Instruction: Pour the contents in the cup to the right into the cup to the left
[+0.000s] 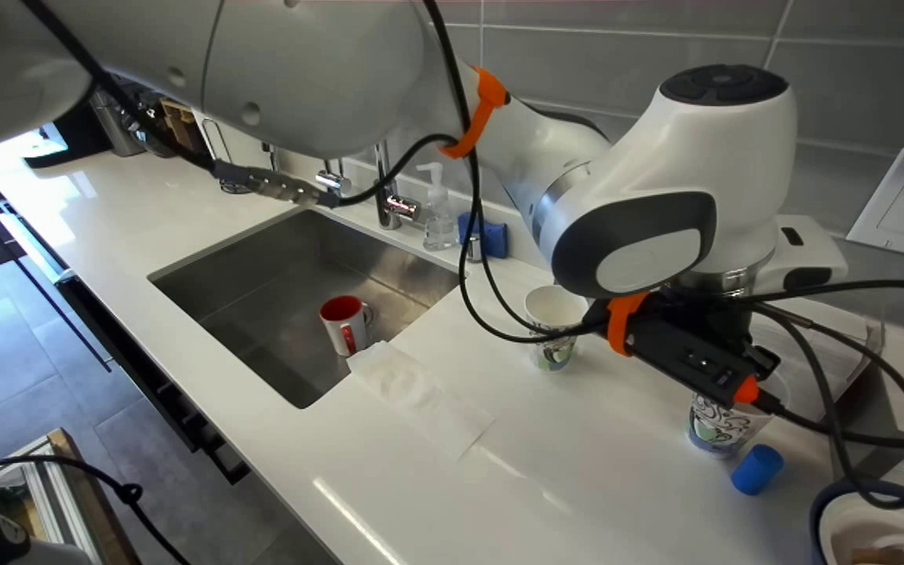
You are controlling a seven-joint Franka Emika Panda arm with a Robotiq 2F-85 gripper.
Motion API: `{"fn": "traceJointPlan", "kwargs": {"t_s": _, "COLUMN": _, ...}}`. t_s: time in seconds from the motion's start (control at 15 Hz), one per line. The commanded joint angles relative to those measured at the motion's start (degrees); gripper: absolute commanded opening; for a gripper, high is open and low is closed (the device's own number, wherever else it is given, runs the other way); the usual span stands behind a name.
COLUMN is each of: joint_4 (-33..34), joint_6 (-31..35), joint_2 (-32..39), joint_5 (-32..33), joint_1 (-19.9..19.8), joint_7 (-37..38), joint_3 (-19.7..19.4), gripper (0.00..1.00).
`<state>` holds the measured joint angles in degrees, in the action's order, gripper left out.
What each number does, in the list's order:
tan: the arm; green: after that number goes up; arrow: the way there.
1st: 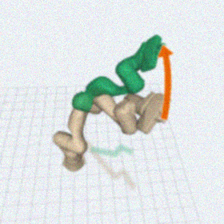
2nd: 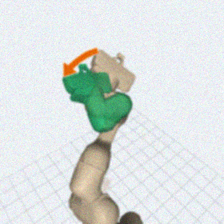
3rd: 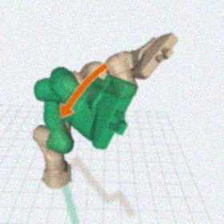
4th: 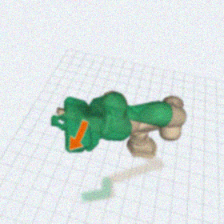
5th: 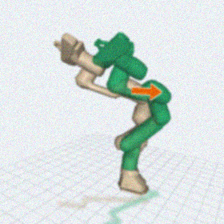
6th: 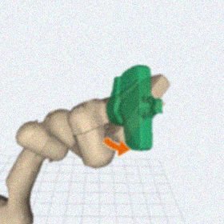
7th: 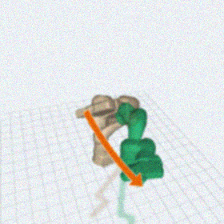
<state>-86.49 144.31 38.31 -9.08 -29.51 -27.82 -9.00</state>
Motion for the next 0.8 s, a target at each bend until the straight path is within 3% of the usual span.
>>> {"fn": "traceJointPlan", "kwargs": {"t_s": 0.0, "joint_4": 0.9, "joint_6": 2.1, "joint_2": 0.6, "joint_5": 2.3, "joint_1": -0.7, "joint_7": -0.3, "joint_3": 0.9, "gripper": 0.0}}
{"fn": "traceJointPlan", "kwargs": {"t_s": 0.4, "joint_4": -4.2, "joint_6": 4.3, "joint_2": -4.1, "joint_5": 3.3, "joint_1": 0.4, "joint_7": -0.6, "joint_3": 2.1, "gripper": 0.01}}
{"fn": "traceJointPlan", "kwargs": {"t_s": 0.73, "joint_4": -11.6, "joint_6": 4.5, "joint_2": -11.0, "joint_5": 6.6, "joint_1": 4.0, "joint_7": 1.8, "joint_3": 0.6, "gripper": 0.01}}
